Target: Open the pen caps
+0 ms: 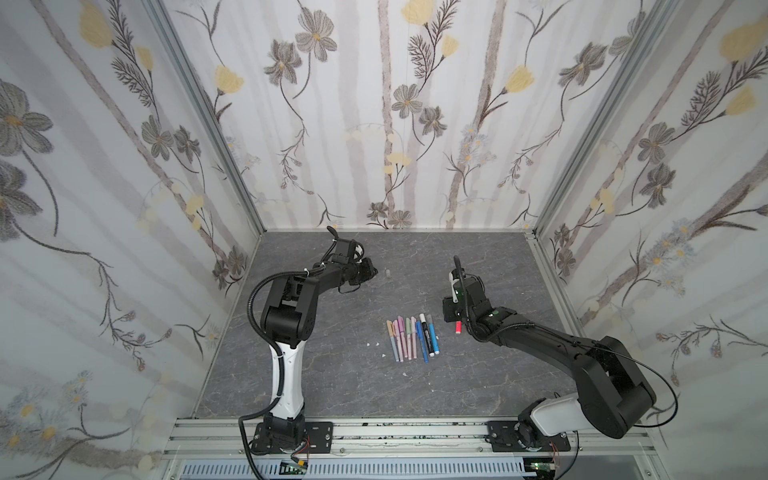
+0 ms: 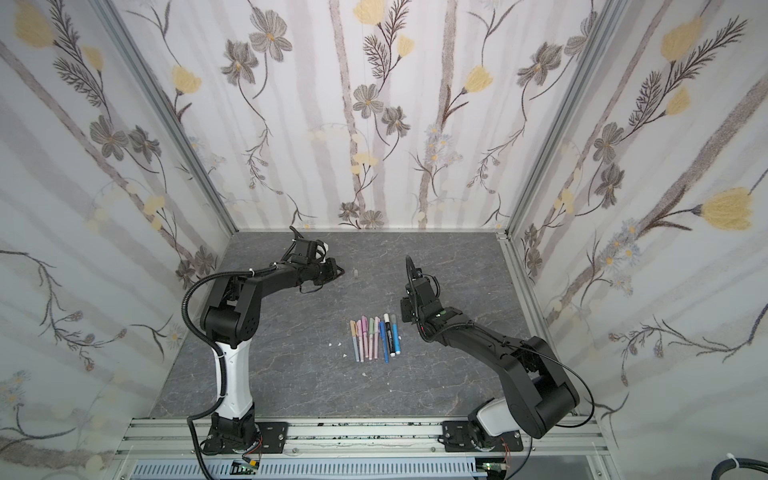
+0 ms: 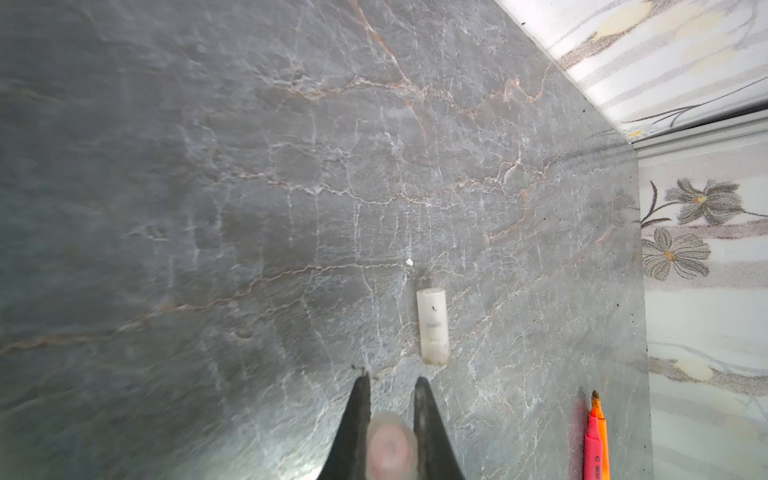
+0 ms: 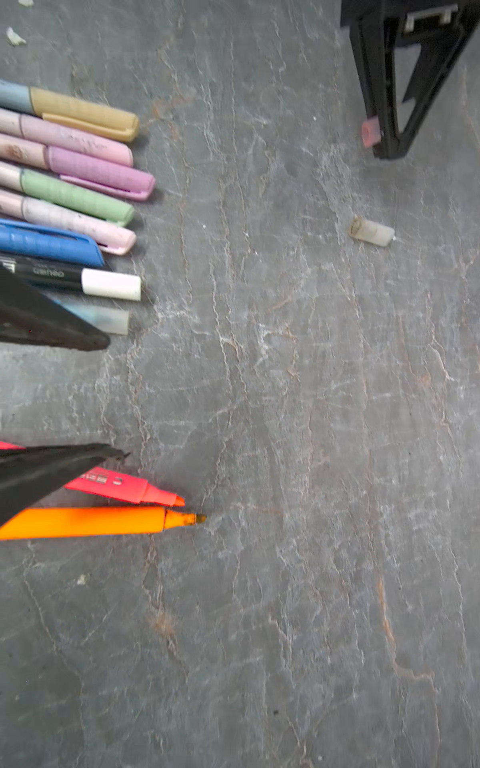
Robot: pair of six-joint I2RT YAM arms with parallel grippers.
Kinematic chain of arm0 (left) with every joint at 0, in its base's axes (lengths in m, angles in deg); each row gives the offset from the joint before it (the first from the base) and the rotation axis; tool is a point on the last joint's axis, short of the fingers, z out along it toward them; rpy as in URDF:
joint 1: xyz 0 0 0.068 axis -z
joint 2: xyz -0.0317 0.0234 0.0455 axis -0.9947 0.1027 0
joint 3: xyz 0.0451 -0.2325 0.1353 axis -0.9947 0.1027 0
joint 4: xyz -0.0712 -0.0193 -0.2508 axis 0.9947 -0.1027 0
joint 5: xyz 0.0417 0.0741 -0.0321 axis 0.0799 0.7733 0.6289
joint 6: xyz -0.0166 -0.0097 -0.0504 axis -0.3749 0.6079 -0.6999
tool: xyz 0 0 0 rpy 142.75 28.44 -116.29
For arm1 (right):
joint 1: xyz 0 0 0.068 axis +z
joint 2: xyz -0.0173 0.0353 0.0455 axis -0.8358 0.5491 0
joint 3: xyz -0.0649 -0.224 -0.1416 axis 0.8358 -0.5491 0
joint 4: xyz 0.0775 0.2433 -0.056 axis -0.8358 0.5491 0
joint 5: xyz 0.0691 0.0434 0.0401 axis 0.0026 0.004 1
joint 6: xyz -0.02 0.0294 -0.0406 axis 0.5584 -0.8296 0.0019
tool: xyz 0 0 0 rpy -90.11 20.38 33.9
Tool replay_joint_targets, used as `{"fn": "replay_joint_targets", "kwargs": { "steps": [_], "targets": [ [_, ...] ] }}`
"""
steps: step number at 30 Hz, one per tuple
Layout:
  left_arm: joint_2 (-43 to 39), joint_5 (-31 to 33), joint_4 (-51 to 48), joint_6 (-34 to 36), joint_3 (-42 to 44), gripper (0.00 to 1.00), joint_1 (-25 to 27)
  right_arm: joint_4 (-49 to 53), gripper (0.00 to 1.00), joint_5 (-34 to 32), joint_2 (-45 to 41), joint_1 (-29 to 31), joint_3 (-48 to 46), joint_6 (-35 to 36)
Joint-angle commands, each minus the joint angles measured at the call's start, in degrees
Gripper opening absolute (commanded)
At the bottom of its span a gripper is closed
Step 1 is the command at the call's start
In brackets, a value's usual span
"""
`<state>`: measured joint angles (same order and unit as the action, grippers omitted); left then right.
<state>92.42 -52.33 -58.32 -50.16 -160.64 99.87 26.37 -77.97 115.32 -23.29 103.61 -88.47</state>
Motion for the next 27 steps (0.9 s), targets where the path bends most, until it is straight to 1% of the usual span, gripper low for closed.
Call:
{"fn": "replay_joint_targets", "kwargs": {
  "steps": [1,4,7,12,27],
  "targets": [
    [1.5,-1.4,2.8,-1.5,-1.1,0.05,0.3,-1.3,0.39,3.0,0.8,1.2,-0.7,-2.2],
    [2.6,-2.2,3.8,-2.3,-1.6,0.06,0.6,-2.3,0.39,4.1,2.3,2.9,-0.8,-3.6],
    [3.5,-2.3,4.3,-2.7,-1.9,0.07,1.0,-1.6,0.39,4.1,4.5,4.2,-0.1,-4.5],
    [4.3,-2.8,5.0,-3.1,-1.7,0.11,1.2,-0.1,0.38,3.5,8.0,5.8,0.7,-6.1],
    [4.7,-3.3,7.0,-3.7,-0.6,0.18,1.6,1.0,0.36,2.3,8.1,8.4,-1.0,-9.3]
  ]
}}
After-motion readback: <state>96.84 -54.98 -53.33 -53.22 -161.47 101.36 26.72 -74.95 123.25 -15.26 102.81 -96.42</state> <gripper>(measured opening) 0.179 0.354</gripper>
